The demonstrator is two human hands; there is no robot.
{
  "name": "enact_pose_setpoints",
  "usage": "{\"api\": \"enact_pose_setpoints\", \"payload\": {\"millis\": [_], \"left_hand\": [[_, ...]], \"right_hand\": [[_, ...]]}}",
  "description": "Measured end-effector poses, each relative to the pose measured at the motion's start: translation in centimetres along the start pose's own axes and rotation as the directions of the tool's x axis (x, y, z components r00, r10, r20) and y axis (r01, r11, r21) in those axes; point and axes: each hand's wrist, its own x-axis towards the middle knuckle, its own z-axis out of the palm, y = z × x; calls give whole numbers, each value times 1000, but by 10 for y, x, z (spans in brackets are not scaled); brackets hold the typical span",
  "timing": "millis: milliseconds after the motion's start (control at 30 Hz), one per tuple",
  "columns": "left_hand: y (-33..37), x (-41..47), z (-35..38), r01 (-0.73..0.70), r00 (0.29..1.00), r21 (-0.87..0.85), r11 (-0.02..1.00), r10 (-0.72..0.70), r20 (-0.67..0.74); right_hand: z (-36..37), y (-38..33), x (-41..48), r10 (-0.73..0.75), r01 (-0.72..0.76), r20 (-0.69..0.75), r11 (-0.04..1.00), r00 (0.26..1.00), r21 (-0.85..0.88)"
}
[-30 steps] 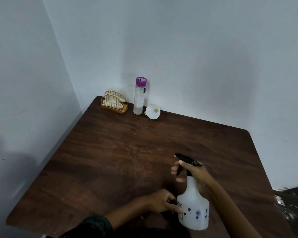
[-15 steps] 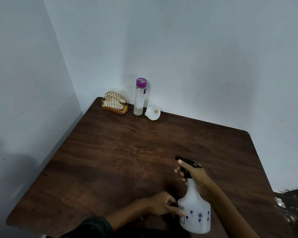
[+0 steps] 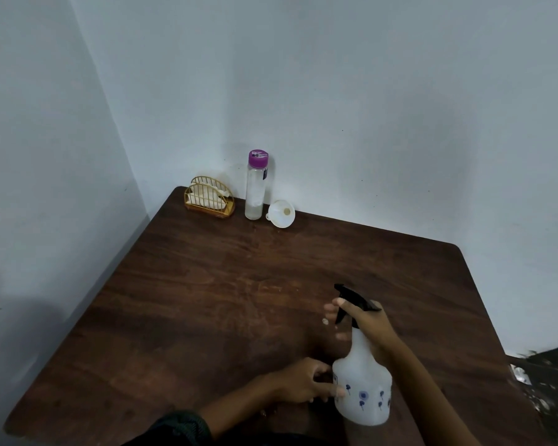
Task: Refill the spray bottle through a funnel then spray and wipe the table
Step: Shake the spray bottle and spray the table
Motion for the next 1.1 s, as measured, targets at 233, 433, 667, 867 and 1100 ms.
{"api": "enact_pose_setpoints", "payload": {"millis": [233, 433, 667, 867, 1100], "left_hand": [[5, 7, 4, -8, 1000, 35, 999, 8, 1], [7, 12, 2, -12, 1000, 31, 999, 12, -23], [16, 22, 2, -27, 972, 2, 1000, 27, -235], [40, 20, -12, -190, 794, -264, 946, -11, -607], [72, 20, -15, -373, 739, -159, 914, 189, -647]], "right_hand": [[-7, 6, 1, -31, 31, -297, 1000, 954, -6], [-23, 3, -5, -22, 29, -145, 999, 989, 46], [-35, -3, -6, 94, -98, -88, 994, 992, -44], [-35, 1, -9, 35, -54, 135, 989, 990, 138], [-15, -5, -11, -75, 28, 212, 976, 974, 215]]}}
